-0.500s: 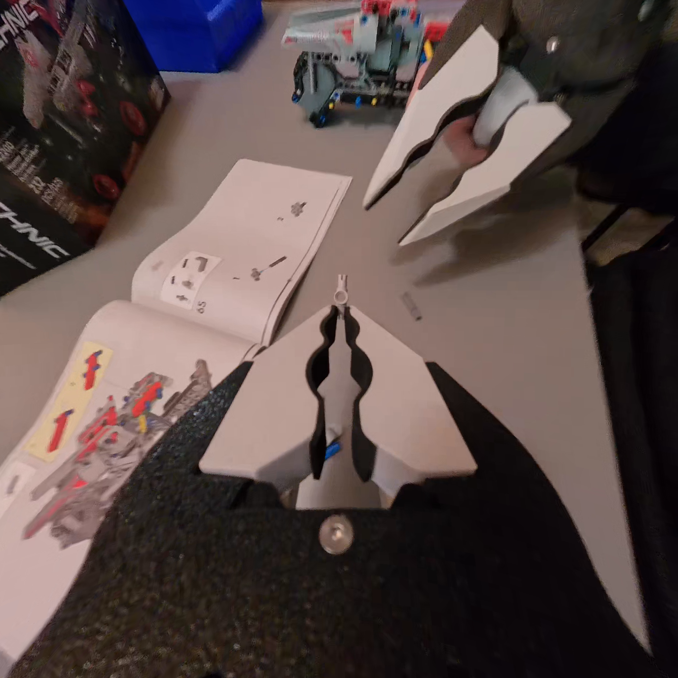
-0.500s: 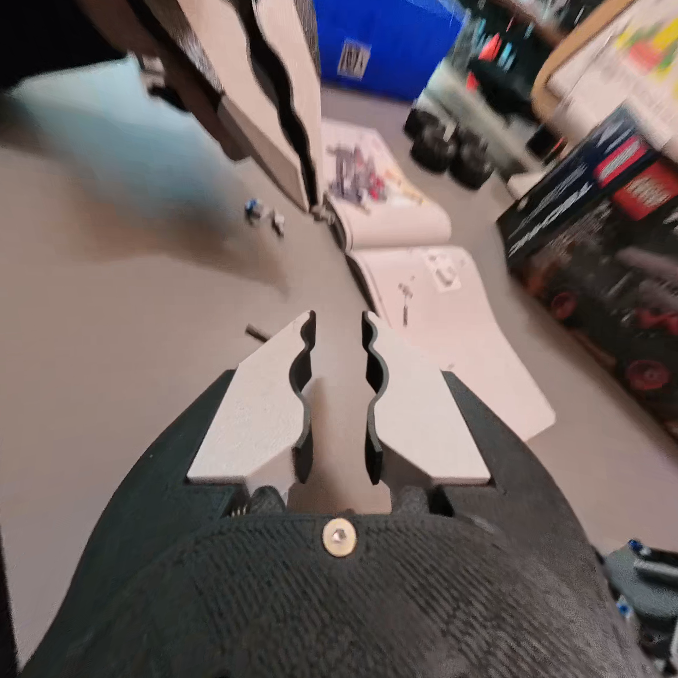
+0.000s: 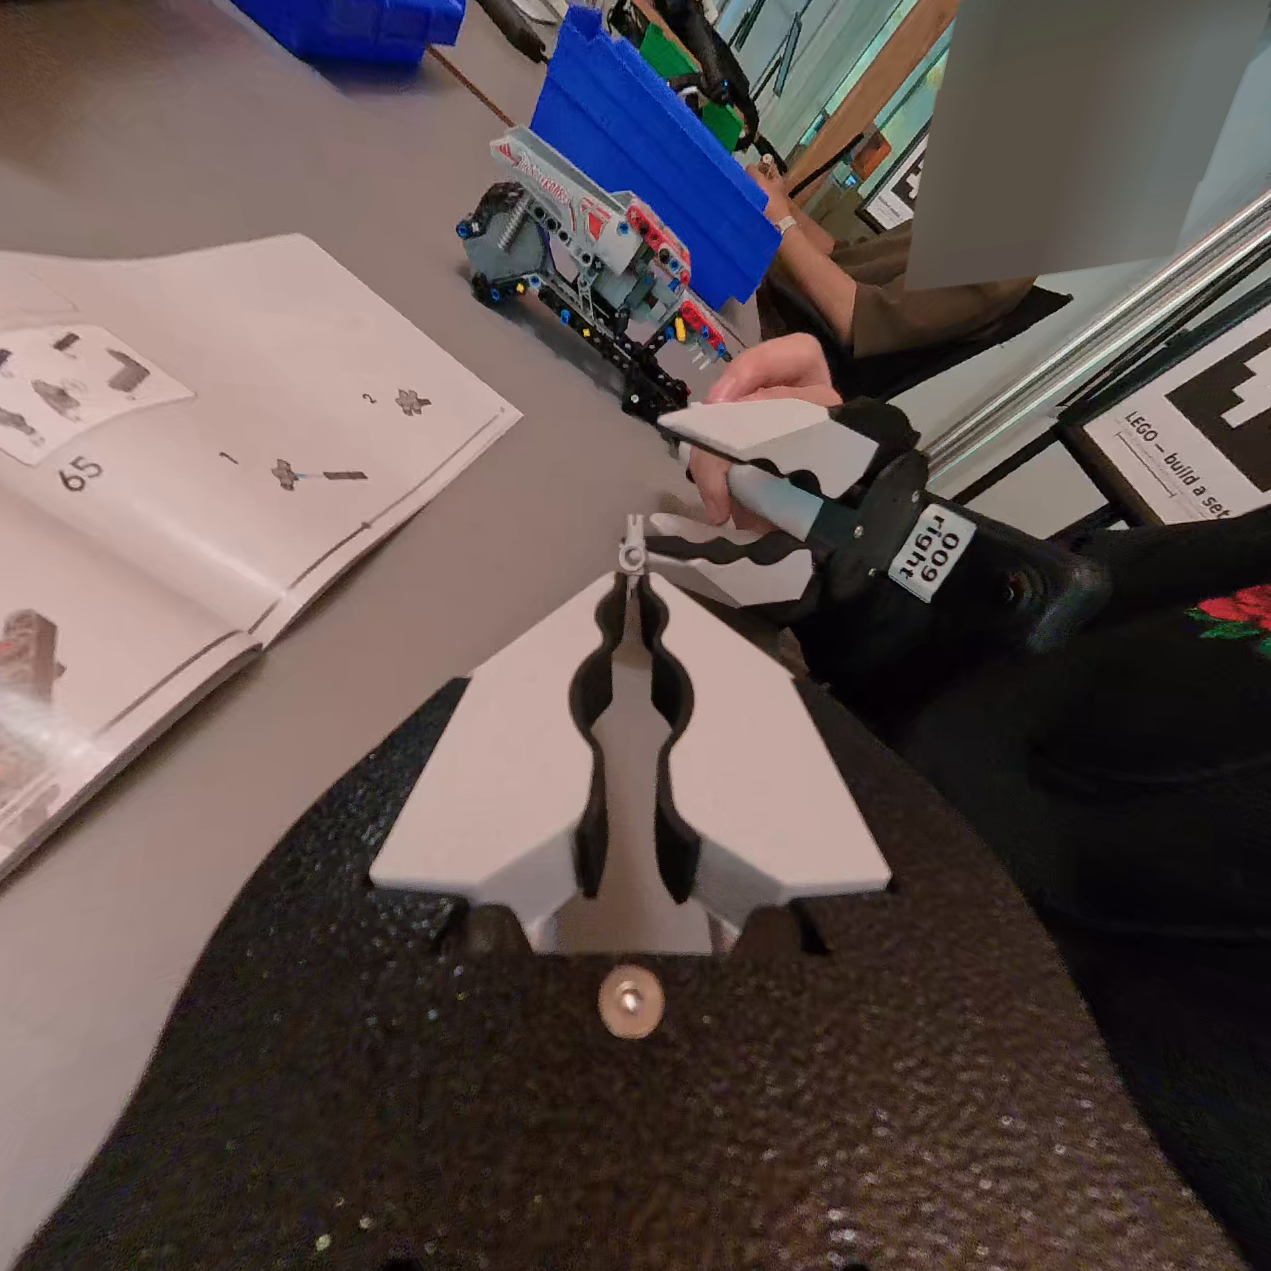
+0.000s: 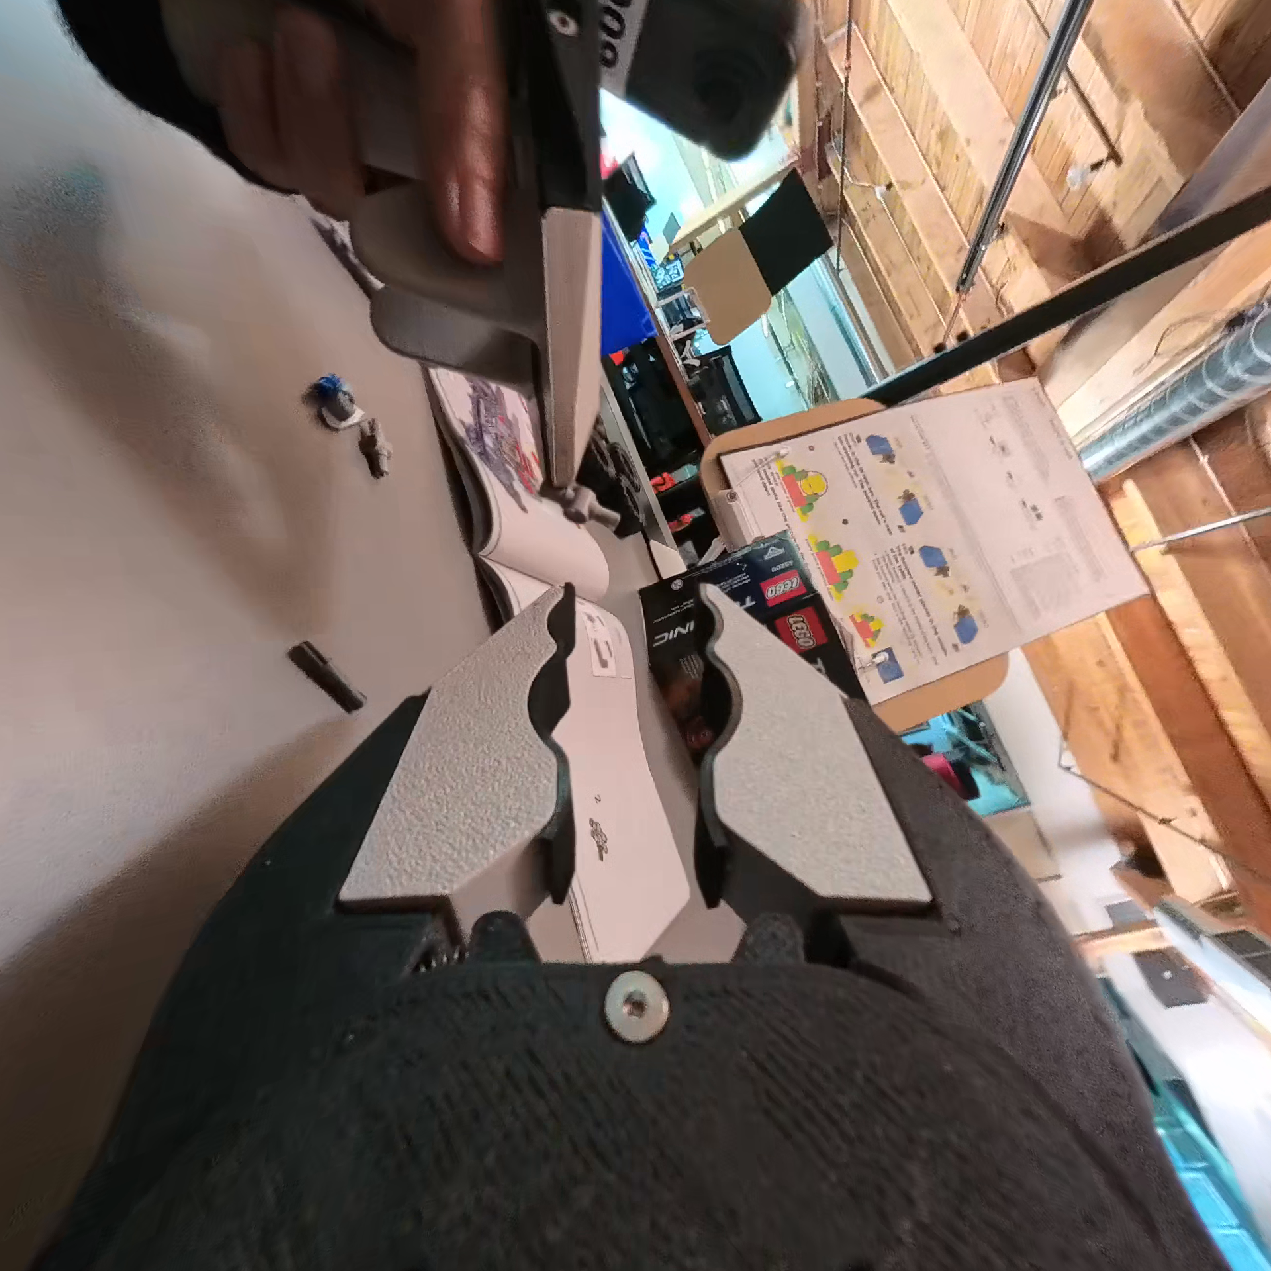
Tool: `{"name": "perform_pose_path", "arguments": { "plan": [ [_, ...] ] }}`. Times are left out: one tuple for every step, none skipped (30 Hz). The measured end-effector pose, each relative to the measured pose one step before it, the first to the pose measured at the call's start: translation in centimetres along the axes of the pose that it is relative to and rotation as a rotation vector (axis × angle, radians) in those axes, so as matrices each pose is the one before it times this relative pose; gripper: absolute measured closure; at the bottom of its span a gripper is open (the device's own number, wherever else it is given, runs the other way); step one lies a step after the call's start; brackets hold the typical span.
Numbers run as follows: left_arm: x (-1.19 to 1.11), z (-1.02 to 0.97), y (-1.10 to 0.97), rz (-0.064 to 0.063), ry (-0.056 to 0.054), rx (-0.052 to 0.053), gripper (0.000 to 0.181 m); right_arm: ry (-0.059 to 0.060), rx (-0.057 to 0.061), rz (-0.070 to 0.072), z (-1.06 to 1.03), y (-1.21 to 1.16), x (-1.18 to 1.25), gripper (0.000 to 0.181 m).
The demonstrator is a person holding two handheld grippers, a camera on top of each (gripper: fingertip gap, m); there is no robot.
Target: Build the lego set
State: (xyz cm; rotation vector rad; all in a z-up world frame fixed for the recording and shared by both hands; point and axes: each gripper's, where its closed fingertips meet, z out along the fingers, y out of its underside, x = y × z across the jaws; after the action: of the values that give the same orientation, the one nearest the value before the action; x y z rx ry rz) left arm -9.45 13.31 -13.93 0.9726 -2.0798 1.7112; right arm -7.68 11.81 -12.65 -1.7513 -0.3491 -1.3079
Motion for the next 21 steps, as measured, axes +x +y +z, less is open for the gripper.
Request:
{"name": "perform_pose_path", "arguments": {
  "plan": [
    [-0.063, 0.099, 0.116, -0.007, 0.0009, -0.0032, 0.18, -0.0092, 0.0056, -0.0205, 0.019, -0.159, -0.318, 0.149],
    [0.025, 0.094, 0.127, -0.0076, 0.0045, -0.0064, 0.18, -0.0087, 0.0084, -0.0188, 0.013, -0.217, -0.307, 0.149],
    [0.04, 0.065, 0.095, -0.005, 0.0031, -0.0049, 0.18, 0.0016, 0.006, -0.0222, 0.003, -0.191, -0.169, 0.149],
    [0.043, 0.054, 0.035, -0.0042, 0.0015, -0.0017, 0.18, 0.0076, 0.0012, -0.0287, 0.009, -0.097, -0.117, 0.149],
    [0.087, 0.049, 0.026, -0.006, 0.0039, -0.0011, 0.18, 0.0085, 0.0006, -0.0313, 0.006, -0.087, -0.154, 0.148],
    [0.135, 0.054, 0.028, -0.0076, 0.007, -0.0007, 0.18, 0.0018, 0.0001, -0.0238, 0.078, -0.071, -0.244, 0.146],
    [0.123, 0.055, -0.032, -0.0072, 0.0076, 0.0032, 0.18, -0.0006, -0.0007, -0.0125, 0.094, -0.074, -0.248, 0.146],
    [0.129, 0.064, -0.016, -0.0066, 0.0081, 0.003, 0.18, 0.0126, 0.003, -0.0053, 0.061, -0.141, -0.001, 0.146],
    [0.116, 0.079, 0.027, -0.0047, 0.0073, -0.0002, 0.18, 0.0141, 0.0041, -0.0061, 0.041, -0.16, 0.087, 0.147],
    [0.074, 0.094, 0.047, -0.0034, 0.005, -0.0012, 0.18, 0.0072, 0.0008, -0.0109, 0.02, -0.081, 0.037, 0.149],
    [0.053, 0.08, 0.08, -0.0023, 0.0035, -0.0042, 0.18, 0.0097, -0.0034, -0.0173, 0.025, 0.036, 0.085, 0.151],
    [0.008, 0.086, 0.139, -0.0013, 0.0001, -0.0075, 0.18, 0.0222, -0.0039, -0.0288, -0.036, 0.069, 0.236, 0.153],
    [-0.041, 0.071, 0.105, -0.0014, -0.0018, -0.006, 0.18, 0.0206, -0.0029, -0.0381, -0.051, 0.056, 0.179, 0.152],
    [0.0, 0.094, 0.096, -0.0038, 0.0012, -0.005, 0.18, 0.0127, 0.0007, -0.0396, -0.048, -0.039, 0.051, 0.151],
    [0.054, 0.105, 0.123, -0.0064, 0.0055, -0.0061, 0.18, 0.011, 0.0058, -0.0377, -0.042, -0.166, -0.012, 0.15],
    [0.035, 0.116, 0.137, -0.0055, 0.0043, -0.0072, 0.18, 0.0067, 0.0072, -0.0377, -0.028, -0.218, -0.094, 0.149],
    [-0.088, 0.122, 0.134, -0.0027, -0.0041, -0.0061, 0.18, -0.0026, 0.0005, -0.0384, 0.046, -0.116, -0.27, 0.153],
    [-0.093, 0.117, 0.123, -0.0011, -0.0051, -0.0059, 0.18, -0.0101, -0.0046, -0.035, 0.082, -0.002, -0.413, 0.157],
    [0.005, 0.116, 0.043, -0.0013, 0.0018, -0.0015, 0.179, -0.0056, -0.0075, -0.0282, 0.079, 0.061, -0.342, 0.16],
    [0.07, 0.047, -0.073, -0.0048, 0.0057, 0.0062, 0.18, -0.0001, -0.0095, -0.0241, 0.027, 0.096, -0.198, 0.164],
    [-0.031, -0.006, -0.031, -0.003, 0.001, 0.0024, 0.18, -0.0016, -0.0067, -0.0205, 0.004, 0.049, -0.141, 0.168]
  ]
}}
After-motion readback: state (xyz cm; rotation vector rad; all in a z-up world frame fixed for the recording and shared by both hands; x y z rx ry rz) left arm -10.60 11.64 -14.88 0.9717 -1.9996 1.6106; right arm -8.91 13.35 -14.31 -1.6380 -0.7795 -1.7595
